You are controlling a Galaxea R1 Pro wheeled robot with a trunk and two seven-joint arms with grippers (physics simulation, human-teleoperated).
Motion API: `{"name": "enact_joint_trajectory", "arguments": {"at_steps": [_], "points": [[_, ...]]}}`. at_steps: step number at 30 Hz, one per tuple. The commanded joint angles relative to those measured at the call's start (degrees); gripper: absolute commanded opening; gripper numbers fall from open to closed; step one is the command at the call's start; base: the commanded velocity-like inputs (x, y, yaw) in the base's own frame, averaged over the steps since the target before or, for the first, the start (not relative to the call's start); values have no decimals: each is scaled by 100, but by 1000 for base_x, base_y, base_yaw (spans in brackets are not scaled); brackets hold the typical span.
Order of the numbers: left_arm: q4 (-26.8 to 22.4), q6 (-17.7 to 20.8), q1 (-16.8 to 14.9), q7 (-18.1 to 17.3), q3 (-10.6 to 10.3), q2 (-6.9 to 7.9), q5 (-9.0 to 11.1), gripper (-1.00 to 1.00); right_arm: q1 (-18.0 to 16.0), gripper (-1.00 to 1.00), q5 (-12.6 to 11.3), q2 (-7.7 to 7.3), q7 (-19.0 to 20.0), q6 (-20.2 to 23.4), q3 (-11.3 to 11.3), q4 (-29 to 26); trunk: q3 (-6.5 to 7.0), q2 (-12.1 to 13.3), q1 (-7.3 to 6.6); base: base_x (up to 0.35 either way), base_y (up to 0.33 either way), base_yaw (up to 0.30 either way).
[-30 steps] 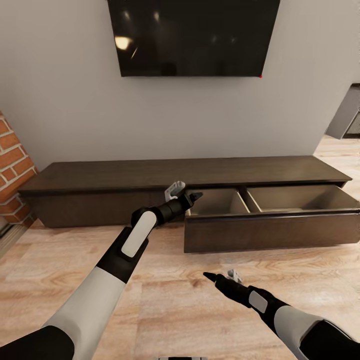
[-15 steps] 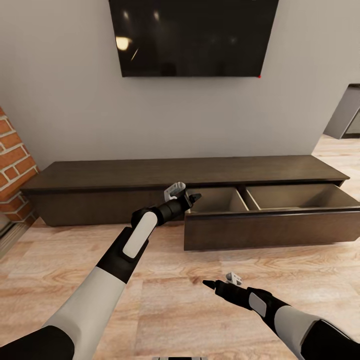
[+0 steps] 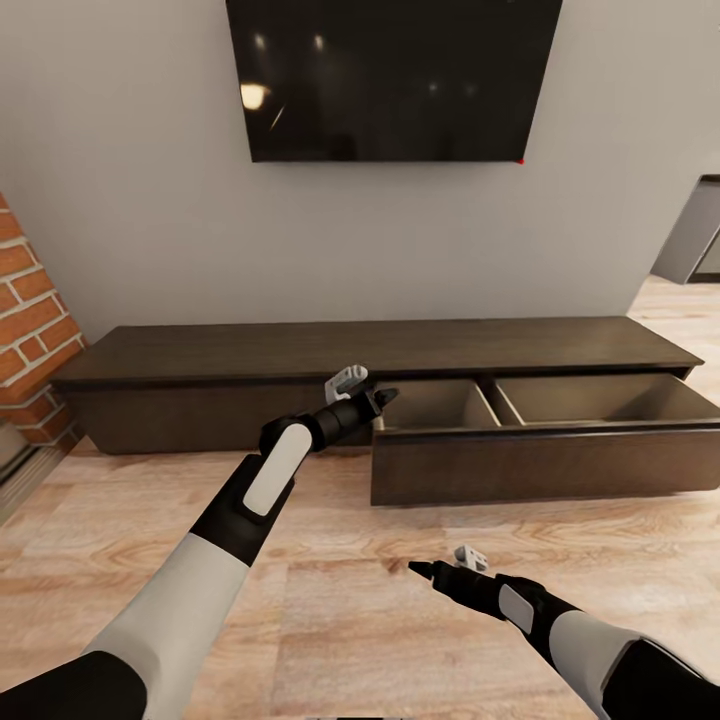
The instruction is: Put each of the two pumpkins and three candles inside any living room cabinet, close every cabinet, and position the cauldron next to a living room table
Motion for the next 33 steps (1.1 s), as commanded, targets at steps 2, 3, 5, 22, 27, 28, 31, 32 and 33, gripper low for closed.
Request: {"name": "enact_joint_trajectory", "arguments": {"at_steps": [2, 3, 5, 22, 27, 28, 31, 32, 33], "points": [[43, 13, -3, 61, -2, 39, 60, 100, -4, 100, -57, -1, -19, 40, 35, -5, 6, -2, -1, 0, 0, 139], [113, 16, -3, 67, -1, 116, 61, 100, -5, 100, -55, -3, -33, 40, 36, -5, 13, -2, -1, 0, 0, 176], [172, 31, -3, 74, 0, 230, 61, 100, -6, 100, -41, -4, -43, 40, 40, -5, 25, -2, -1, 0, 0, 198], [1691, 20, -3, 78, 74, 1243, 63, 100, -6, 100, 766, 12, -568, 27, 96, -5, 94, -2, -1, 0, 0, 252], [2352, -32, -3, 68, 63, 1311, 46, 100, -6, 100, 772, 24, -618, 17, 98, -5, 108, -2, -1, 0, 0, 269], [2468, -80, -3, 67, 51, 1324, 7, 100, -6, 100, 772, 27, -622, 16, 99, -5, 111, -2, -1, 0, 0, 270], [3115, -288, -3, 63, 30, 1341, -343, 100, -6, 100, 772, 52, -651, 14, 106, -5, 120, -2, -1, 0, 0, 270], [3420, -378, -3, 59, 25, 1336, -523, 100, -6, 100, 773, 80, -685, 11, 111, -5, 123, -2, -1, 0, 0, 270], [3582, -435, -3, 56, 24, 1333, -616, 100, -6, 100, 773, 96, -705, 6, 114, -5, 125, -2, -1, 0, 0, 270]]}}
